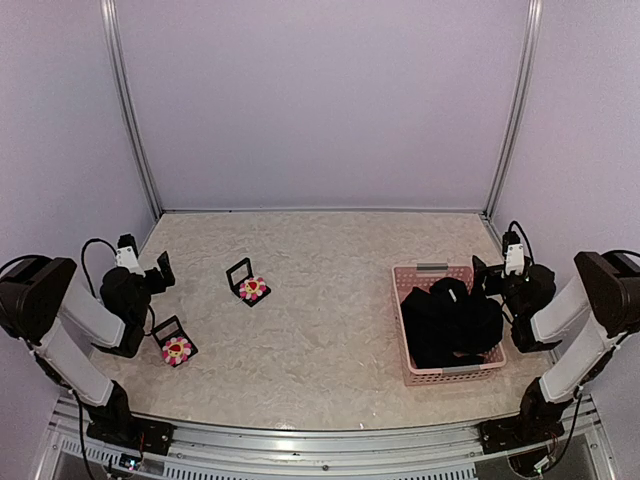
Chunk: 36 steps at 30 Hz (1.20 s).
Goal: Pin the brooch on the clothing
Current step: Pick up the crumpled clothing from the bin.
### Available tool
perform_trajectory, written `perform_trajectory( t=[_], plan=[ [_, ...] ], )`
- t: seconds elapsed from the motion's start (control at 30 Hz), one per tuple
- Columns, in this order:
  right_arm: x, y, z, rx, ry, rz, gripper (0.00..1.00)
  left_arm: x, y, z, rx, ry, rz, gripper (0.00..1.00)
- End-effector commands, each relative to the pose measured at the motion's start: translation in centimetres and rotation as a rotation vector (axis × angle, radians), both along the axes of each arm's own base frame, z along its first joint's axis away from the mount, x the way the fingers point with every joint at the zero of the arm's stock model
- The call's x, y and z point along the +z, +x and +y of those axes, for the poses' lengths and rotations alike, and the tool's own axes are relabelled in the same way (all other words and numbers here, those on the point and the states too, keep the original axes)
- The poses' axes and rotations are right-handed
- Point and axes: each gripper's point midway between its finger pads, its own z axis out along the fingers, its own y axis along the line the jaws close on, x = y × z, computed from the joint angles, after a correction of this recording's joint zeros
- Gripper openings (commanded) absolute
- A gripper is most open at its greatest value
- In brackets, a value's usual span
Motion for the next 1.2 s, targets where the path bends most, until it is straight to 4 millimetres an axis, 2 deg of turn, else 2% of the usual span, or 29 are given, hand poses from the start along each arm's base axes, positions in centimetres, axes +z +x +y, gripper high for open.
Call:
perform_trajectory(
  t=[0.0, 0.1, 0.27, 0.3, 0.37, 0.43, 0.47, 0.57, 0.6, 0.63, 0.7, 0.73, 0.77, 0.83, 0.87, 1.0, 1.1, 1.13, 1.17],
  plan=[
    [-0.1, 0.0, 0.3, 0.011, -0.005, 0.004, 0.99, 1.0, 0.5, -0.4, -0.028, 0.01, -0.027, 0.99],
    [-0.1, 0.0, 0.3, 0.013, -0.005, 0.005, 1.0, 0.9, 1.1, -2.0, -0.14, 0.035, -0.011, 0.99],
    [0.0, 0.1, 0.2, 0.008, -0.001, 0.004, 0.99, 0.8, 1.2, -2.1, -0.162, 0.031, -0.004, 0.99],
    [0.2, 0.2, -0.3, -0.021, 0.007, 0.004, 1.0, 0.7, 1.2, -2.1, -0.167, 0.031, -0.003, 0.99],
    [1.9, 0.7, -2.0, -0.12, 0.041, 0.013, 1.0, 0.8, 1.2, -2.1, -0.171, 0.03, -0.005, 0.99],
    [4.0, 1.4, -2.5, -0.147, 0.093, 0.053, 0.99, 0.7, 1.5, -1.8, -0.153, 0.021, 0.01, 0.99],
    [5.0, 1.6, -2.0, -0.111, 0.104, 0.083, 0.99, 0.5, 1.8, -1.0, -0.103, 0.006, 0.037, 0.99],
    [8.4, 1.6, 1.9, 0.109, 0.139, 0.154, 1.0, 2.7, 2.0, 2.7, 0.125, -0.062, 0.051, 0.99],
    [9.4, 1.4, 2.8, 0.159, 0.168, 0.189, 1.0, 4.5, 1.9, 3.0, 0.143, -0.08, 0.008, 0.99],
    [9.9, 1.2, 3.7, 0.196, 0.2, 0.24, 0.96, 5.9, 1.8, 2.5, 0.114, -0.092, -0.033, 0.99],
    [10.8, 0.7, 5.9, 0.247, 0.249, 0.331, 0.88, 9.7, 1.2, 0.5, 0.041, -0.108, -0.143, 0.99],
    [10.8, 0.4, 7.3, 0.26, 0.255, 0.382, 0.86, 12.0, 0.7, -0.8, 0.0, -0.105, -0.199, 0.99],
    [10.4, 0.0, 8.5, 0.258, 0.246, 0.436, 0.84, 13.4, 0.7, -2.4, -0.046, -0.08, -0.216, 0.99],
    [8.2, -1.2, 10.6, 0.203, 0.185, 0.591, 0.81, 15.5, 0.9, -6.0, -0.159, -0.048, -0.204, 0.97],
    [7.1, -1.8, 11.5, 0.179, 0.152, 0.659, 0.79, 15.9, 1.3, -7.8, -0.207, -0.043, -0.168, 0.96],
    [1.1, -5.3, 14.1, 0.102, 0.062, 0.962, 0.74, 15.3, 1.0, -15.4, -0.427, -0.032, -0.07, 0.95],
    [-2.9, -8.3, 15.0, 0.047, -0.032, 1.119, 0.72, 13.8, -0.7, -21.4, -0.587, 0.018, -0.011, 0.96],
    [-3.8, -9.2, 15.4, 0.034, -0.059, 1.152, 0.72, 13.0, -1.7, -23.9, -0.655, 0.033, 0.013, 0.97],
    [-4.6, -9.8, 15.8, 0.029, -0.084, 1.174, 0.72, 12.3, -2.5, -25.5, -0.703, 0.042, 0.035, 0.98]
  ],
)
